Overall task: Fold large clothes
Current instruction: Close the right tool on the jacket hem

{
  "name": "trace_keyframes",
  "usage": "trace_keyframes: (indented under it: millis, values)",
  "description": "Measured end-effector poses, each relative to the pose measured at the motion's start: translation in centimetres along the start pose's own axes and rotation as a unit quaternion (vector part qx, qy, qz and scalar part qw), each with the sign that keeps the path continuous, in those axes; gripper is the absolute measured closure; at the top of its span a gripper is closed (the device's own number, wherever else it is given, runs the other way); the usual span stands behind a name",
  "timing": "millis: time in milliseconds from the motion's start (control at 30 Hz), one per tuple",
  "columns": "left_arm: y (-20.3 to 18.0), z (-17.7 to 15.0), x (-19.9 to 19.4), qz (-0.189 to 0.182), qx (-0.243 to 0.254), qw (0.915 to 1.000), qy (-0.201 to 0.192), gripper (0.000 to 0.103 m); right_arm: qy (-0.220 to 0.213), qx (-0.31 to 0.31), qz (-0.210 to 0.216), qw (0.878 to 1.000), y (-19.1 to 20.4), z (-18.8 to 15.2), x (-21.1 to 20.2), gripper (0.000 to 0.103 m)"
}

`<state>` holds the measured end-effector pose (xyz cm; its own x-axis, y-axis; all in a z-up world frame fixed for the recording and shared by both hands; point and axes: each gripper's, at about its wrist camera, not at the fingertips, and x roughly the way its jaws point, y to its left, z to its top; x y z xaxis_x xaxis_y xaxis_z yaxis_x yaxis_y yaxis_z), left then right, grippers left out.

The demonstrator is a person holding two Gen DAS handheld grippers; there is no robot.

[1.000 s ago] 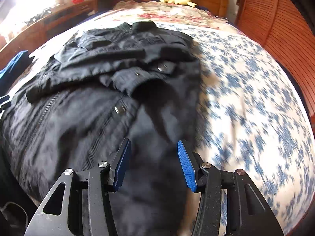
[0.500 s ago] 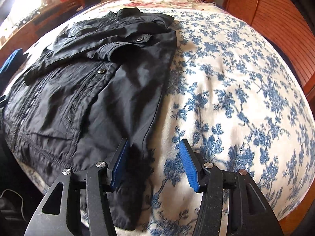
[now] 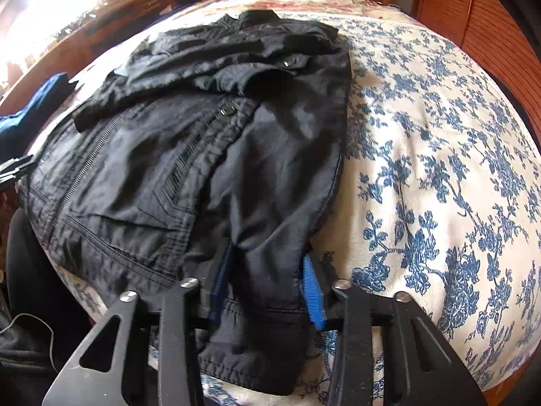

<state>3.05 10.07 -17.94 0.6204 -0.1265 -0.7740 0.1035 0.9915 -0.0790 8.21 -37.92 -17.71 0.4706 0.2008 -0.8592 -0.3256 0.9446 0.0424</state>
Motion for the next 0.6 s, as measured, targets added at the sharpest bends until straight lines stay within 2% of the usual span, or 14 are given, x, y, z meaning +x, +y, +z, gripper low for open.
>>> trace_keyframes:
  millis: [33, 100, 267, 367, 433, 600]
  values:
    - [0.0, -0.1, -0.2, -0.004, -0.001, 1.0000, -0.001, 0.045, -0.004, -0.001, 0.001, 1.000, 0.1, 0.1, -0.2, 0.075]
    - [-0.3, -0.4, -0.5, -0.006, 0.002, 1.0000, -0.002, 0.045, -0.010, -0.002, 0.002, 1.000, 0.3, 0.2, -0.6, 0.076]
    - [-0.7, -1.1, -1.2, -0.010, 0.008, 0.9999, -0.005, 0.045, -0.003, -0.008, -0.005, 1.000, 0.3, 0.2, -0.3, 0.077]
    - [-0.7, -1.6, -1.6, -0.018, 0.005, 0.9998, -0.004, 0.046, 0.003, -0.006, -0.005, 1.000, 0.0, -0.2, -0.1, 0.076]
    - [-0.6, -2.1, -1.8, -0.021, 0.006, 0.9998, -0.003, 0.046, 0.012, -0.005, -0.004, 1.000, -0.2, -0.5, 0.0, 0.070]
    - [-0.6, -2.6, -1.8, -0.023, 0.008, 0.9997, -0.006, 0.046, 0.019, -0.003, -0.002, 1.000, -0.2, -0.6, 0.3, 0.069]
